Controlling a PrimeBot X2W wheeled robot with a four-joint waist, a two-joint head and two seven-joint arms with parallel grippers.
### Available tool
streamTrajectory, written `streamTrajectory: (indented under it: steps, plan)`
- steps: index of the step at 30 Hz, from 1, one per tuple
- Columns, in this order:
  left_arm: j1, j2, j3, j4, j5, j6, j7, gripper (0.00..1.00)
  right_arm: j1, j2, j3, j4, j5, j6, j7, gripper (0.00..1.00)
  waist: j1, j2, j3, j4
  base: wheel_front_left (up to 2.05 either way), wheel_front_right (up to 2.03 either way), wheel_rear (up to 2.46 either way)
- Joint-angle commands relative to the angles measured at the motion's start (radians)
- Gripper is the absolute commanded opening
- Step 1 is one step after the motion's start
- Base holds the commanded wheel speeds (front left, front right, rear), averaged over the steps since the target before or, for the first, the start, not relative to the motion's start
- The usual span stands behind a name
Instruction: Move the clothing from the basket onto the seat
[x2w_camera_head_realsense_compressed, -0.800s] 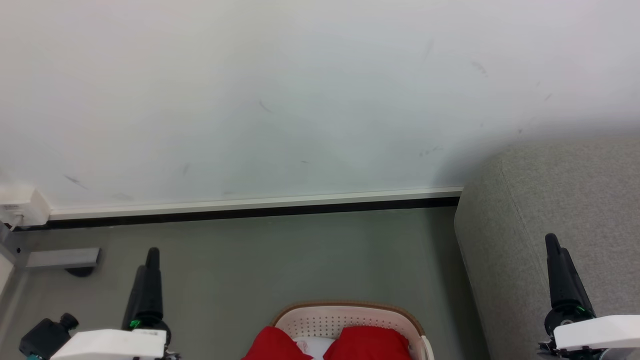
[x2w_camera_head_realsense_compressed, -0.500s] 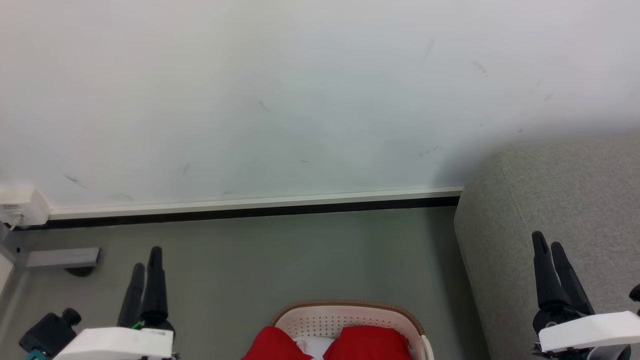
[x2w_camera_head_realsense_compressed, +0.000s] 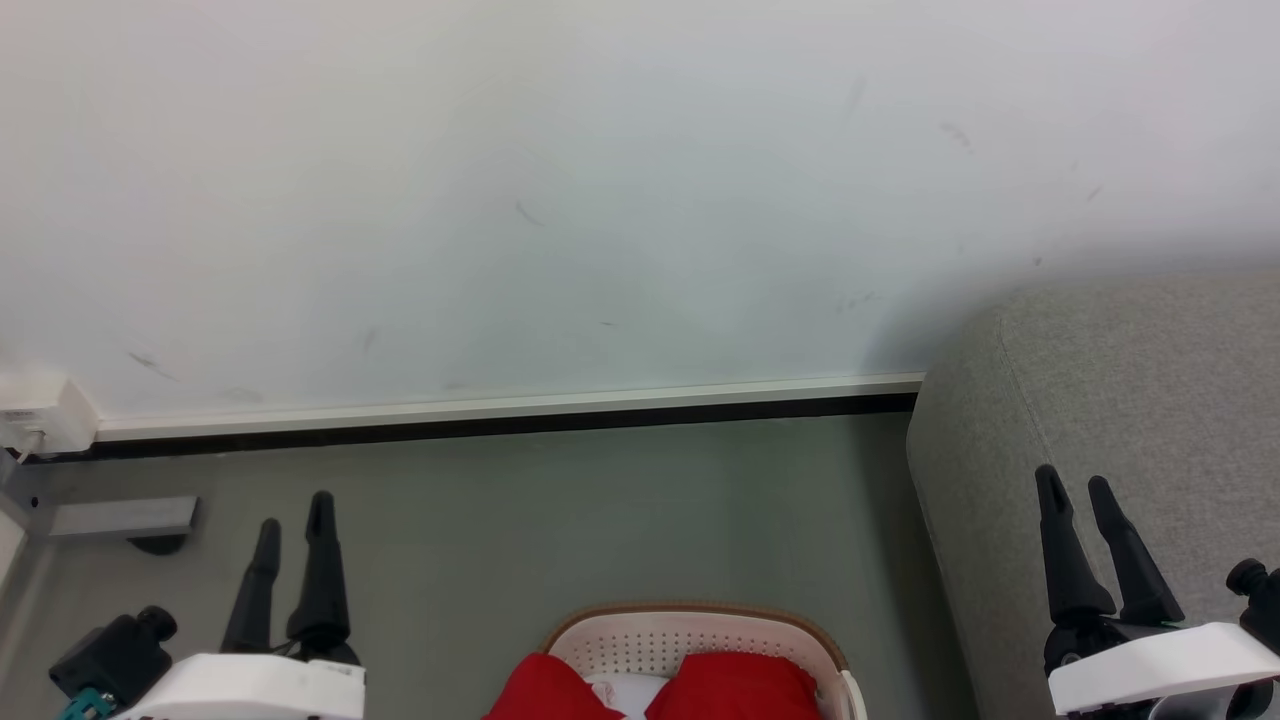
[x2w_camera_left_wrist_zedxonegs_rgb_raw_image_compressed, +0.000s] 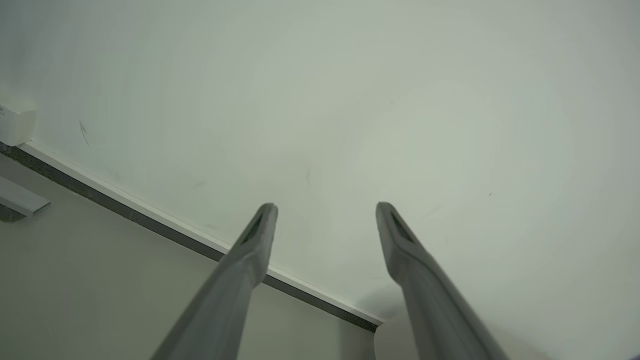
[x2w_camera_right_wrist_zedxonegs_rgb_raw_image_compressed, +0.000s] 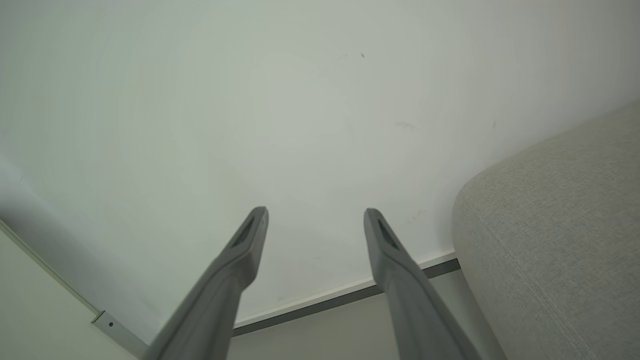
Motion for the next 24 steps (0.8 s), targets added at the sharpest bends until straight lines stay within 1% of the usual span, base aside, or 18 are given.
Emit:
streamTrajectory:
  steps: [1,13,24]
  plan:
    - [-0.004,0.009,0.0,-0.009,0.034,0.002,-0.009,1.0,-0.024,-0.009,0.002,-0.002,-0.022,-0.001,-0.01,1.0,-0.0001,-0.0001,0.0,0.0,0.0,0.0,0.0]
    - [0.003,0.01,-0.008,0.012,0.192,0.011,-0.041,1.0,-0.029,-0.008,0.024,0.026,-0.13,-0.001,-0.041,1.0,-0.0001,-0.0001,-0.004,0.0,0.0,0.0,0.0]
    - [0.005,0.011,-0.007,-0.002,0.284,0.021,-0.063,1.0,-0.042,-0.014,0.046,0.06,-0.211,-0.001,-0.066,1.0,-0.0001,-0.0001,-0.003,-0.002,0.0,0.0,0.0]
